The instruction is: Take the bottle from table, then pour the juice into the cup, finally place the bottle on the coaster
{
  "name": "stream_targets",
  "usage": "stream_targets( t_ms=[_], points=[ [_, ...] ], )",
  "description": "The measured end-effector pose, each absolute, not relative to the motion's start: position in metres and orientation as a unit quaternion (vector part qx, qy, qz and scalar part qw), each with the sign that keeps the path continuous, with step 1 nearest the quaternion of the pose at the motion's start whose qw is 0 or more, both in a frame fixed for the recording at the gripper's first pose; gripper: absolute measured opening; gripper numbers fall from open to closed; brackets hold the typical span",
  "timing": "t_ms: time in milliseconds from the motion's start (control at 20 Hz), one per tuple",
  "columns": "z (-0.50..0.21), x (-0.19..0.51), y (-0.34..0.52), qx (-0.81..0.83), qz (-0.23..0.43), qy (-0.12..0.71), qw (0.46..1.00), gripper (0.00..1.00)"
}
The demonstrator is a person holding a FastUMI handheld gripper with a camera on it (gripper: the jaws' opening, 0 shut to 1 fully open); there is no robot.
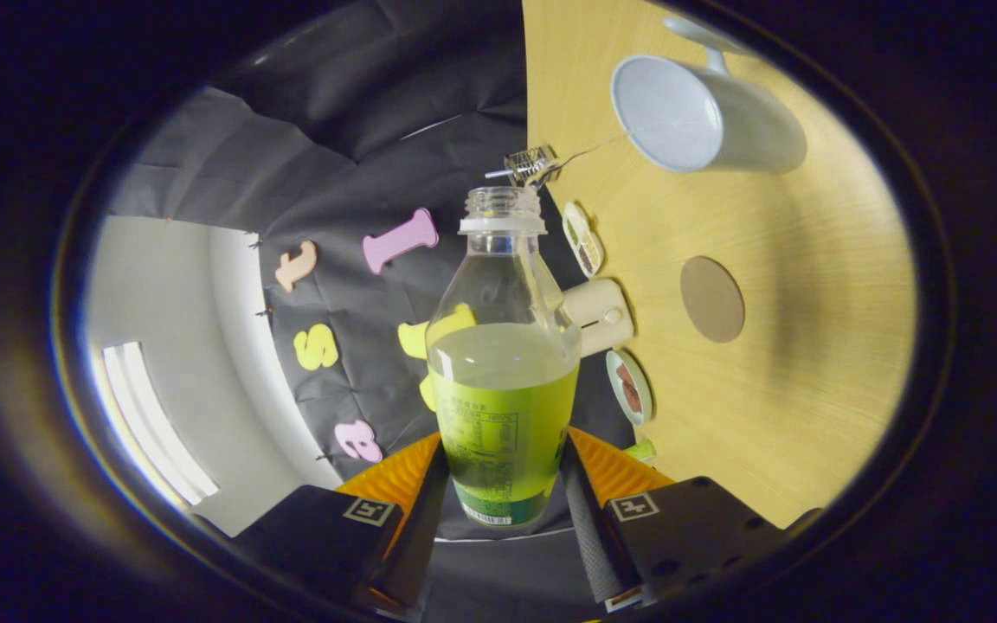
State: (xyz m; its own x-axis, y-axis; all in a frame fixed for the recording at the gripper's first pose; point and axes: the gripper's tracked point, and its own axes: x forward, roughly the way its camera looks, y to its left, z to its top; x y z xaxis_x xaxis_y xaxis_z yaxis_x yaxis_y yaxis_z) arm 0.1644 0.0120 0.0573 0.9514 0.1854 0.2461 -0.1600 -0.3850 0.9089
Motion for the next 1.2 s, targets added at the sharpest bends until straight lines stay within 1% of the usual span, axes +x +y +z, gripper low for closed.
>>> stream_targets(
  t_ms=[1200],
  points=[
    [0.09,0.167,-0.005,0.849,0.174,-0.029,0.498,0.75]
  ],
)
